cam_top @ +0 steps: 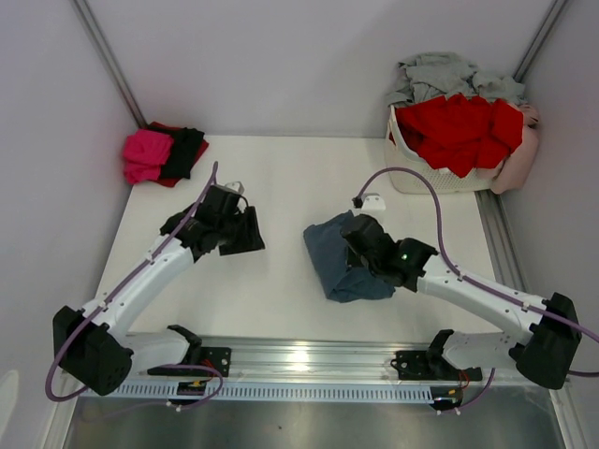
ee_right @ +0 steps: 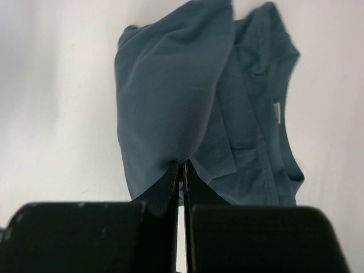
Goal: Fold and stack the t-shirts
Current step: Fold the long partially folded tshirt into a neat square
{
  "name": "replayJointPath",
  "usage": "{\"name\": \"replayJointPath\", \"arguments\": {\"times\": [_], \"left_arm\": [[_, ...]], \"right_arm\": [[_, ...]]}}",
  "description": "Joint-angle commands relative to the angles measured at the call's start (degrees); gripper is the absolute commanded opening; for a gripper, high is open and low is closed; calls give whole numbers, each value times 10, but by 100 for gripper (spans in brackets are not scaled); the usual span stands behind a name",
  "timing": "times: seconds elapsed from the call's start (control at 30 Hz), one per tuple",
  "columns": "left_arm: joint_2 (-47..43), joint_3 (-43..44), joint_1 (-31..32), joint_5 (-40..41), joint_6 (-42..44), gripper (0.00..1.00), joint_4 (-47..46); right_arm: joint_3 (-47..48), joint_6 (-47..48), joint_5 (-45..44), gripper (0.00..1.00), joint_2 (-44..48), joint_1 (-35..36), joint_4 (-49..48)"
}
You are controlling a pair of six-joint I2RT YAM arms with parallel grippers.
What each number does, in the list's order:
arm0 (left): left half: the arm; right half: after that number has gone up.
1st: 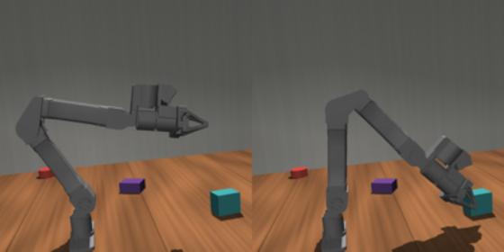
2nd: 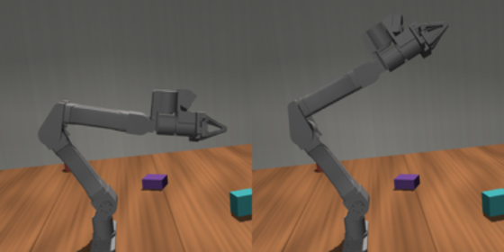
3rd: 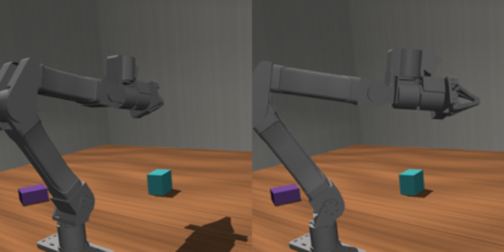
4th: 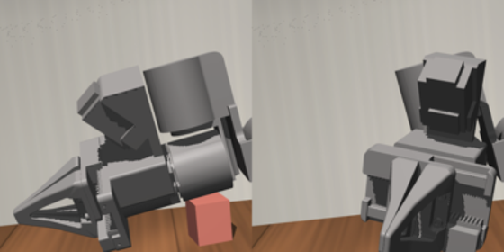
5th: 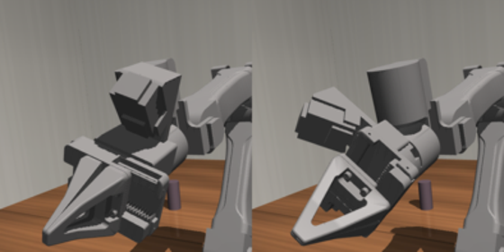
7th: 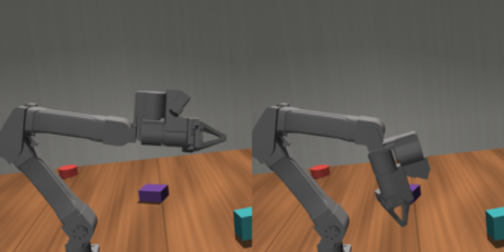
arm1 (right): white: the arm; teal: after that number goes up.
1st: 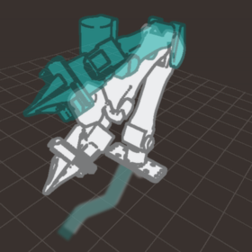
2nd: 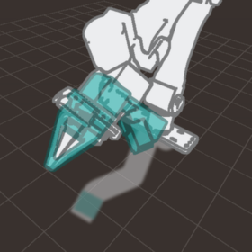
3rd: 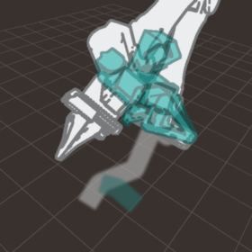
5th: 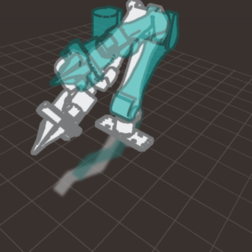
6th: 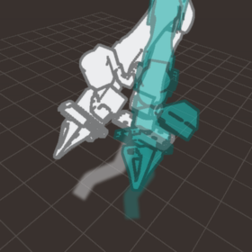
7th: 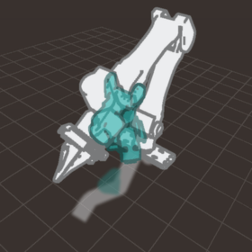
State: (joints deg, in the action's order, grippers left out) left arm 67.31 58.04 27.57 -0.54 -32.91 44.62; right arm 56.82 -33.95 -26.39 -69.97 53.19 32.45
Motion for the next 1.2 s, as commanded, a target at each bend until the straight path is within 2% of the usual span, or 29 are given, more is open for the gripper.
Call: {"name": "replayJointPath", "arguments": {"times": [0.0,0.1,0.23,0.33,0.47,0.6,0.7,0.97,1.17], "left_arm": [[7,28,-3,-12,12,61,-15],[16,28,-3,-17,10,61,-23],[49,25,-2,-66,3,61,-53],[84,20,-2,-101,-11,63,-90],[81,8,-2,-124,-27,71,-138],[26,-12,-2,-86,-26,87,-152],[1,-24,-4,-48,-30,94,-145],[-58,-36,-18,5,-48,95,-105],[-100,-37,-29,95,-68,95,-59]], "right_arm": [[11,-33,-94,0,36,9,58],[8,-45,-114,0,38,14,79],[-5,-45,-106,0,29,16,69],[-9,-17,-69,0,27,17,14],[12,18,-3,0,-14,17,-77],[84,46,122,0,-105,17,-118],[142,58,190,0,-162,19,-157],[301,74,342,0,-264,29,-179],[392,94,350,0,-322,59,-150]]}}
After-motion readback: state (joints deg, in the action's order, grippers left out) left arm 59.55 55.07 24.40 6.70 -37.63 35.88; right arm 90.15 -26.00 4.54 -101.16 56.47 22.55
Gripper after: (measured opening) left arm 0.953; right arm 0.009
